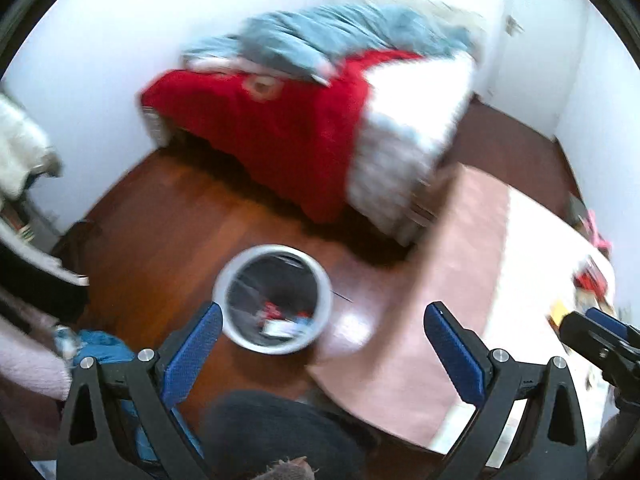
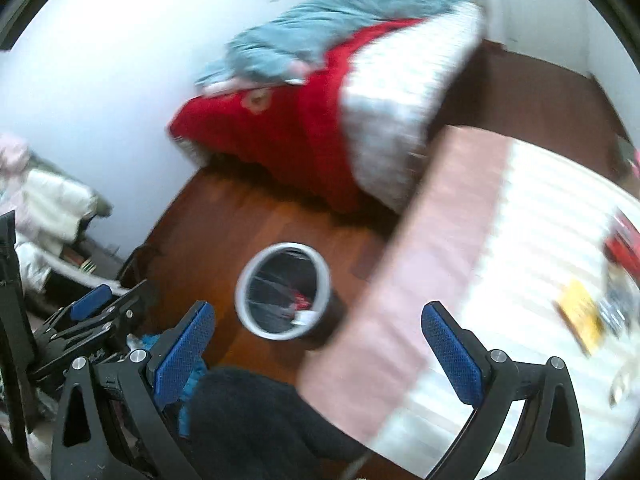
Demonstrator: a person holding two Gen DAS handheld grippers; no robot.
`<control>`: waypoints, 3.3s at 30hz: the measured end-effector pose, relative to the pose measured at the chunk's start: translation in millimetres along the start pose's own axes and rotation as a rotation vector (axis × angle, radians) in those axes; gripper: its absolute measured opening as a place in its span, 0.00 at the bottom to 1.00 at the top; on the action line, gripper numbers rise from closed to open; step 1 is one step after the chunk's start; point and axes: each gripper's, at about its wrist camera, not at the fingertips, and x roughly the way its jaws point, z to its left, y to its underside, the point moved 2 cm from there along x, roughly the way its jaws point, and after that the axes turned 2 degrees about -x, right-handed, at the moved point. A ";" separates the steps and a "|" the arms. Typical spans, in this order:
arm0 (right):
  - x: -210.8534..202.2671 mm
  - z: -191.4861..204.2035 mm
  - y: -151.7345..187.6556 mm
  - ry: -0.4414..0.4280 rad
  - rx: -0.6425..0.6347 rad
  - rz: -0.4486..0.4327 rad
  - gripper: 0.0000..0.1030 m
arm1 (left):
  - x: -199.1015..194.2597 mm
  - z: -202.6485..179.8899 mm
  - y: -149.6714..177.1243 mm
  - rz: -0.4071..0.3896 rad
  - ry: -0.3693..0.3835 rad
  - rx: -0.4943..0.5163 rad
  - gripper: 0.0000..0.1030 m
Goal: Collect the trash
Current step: 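Swing both tools back over the table toward the remaining trash, then grasp the yellow cigarette box with the left tool while the right tool grasps the clear plastic tray, then carry both items over the white bin and open both tools to drop them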
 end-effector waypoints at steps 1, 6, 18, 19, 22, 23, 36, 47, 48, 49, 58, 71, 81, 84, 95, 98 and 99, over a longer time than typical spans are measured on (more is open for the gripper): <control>-3.1 -15.7 3.9 0.019 0.018 0.002 1.00 | 9.6 -21.3 4.9 0.022 0.021 0.018 1.00; -44.6 -161.0 40.2 0.208 0.237 0.026 1.00 | 53.8 -139.0 32.4 0.123 0.115 0.139 1.00; -100.7 -428.9 111.9 0.548 0.534 0.128 0.76 | 134.1 -372.1 82.5 0.439 0.264 0.246 0.99; -95.9 -437.4 113.4 0.546 0.541 0.132 0.77 | 141.3 -385.5 87.1 0.451 0.246 0.270 0.99; -80.4 -456.5 119.0 0.536 0.550 0.160 0.77 | 156.1 -408.0 95.2 0.465 0.201 0.310 0.99; -75.4 -460.2 120.4 0.530 0.550 0.173 0.77 | 159.1 -411.2 95.6 0.464 0.191 0.313 0.99; -51.6 -462.1 137.0 0.505 0.559 0.204 0.54 | 172.7 -409.0 96.9 0.426 0.134 0.406 0.99; -62.8 -442.3 135.3 0.425 0.501 0.169 0.80 | 154.0 -342.6 77.4 0.394 0.155 0.422 0.99; -62.3 -441.4 130.7 0.430 0.479 0.170 0.82 | 154.3 -347.2 74.2 0.387 0.163 0.419 0.99; -62.0 -440.4 127.6 0.437 0.461 0.171 0.84 | 155.1 -355.1 73.4 0.373 0.173 0.425 0.99; -30.9 -438.7 111.6 0.587 0.271 0.328 0.83 | 169.8 -375.0 71.4 0.343 0.201 0.482 0.52; -70.3 -431.3 112.5 0.485 0.422 0.140 0.10 | 109.9 -336.9 77.1 0.217 0.203 0.439 0.51; -96.3 -360.7 81.7 0.427 0.340 0.012 0.10 | 47.2 -282.8 43.5 0.062 0.237 0.367 0.51; -91.7 -322.3 68.7 0.381 0.289 -0.009 0.10 | 34.8 -250.5 29.2 0.033 0.240 0.323 0.51; -21.7 -159.6 0.7 0.169 0.105 -0.033 0.10 | 18.1 -96.9 -41.1 -0.064 0.134 0.168 0.51; 13.3 -107.4 -21.3 0.101 0.052 -0.011 0.10 | 21.6 -48.6 -56.6 -0.068 0.099 0.114 0.51; 27.8 -88.7 -28.4 0.078 0.034 0.001 0.10 | 25.2 -28.7 -62.7 -0.063 0.092 0.087 0.51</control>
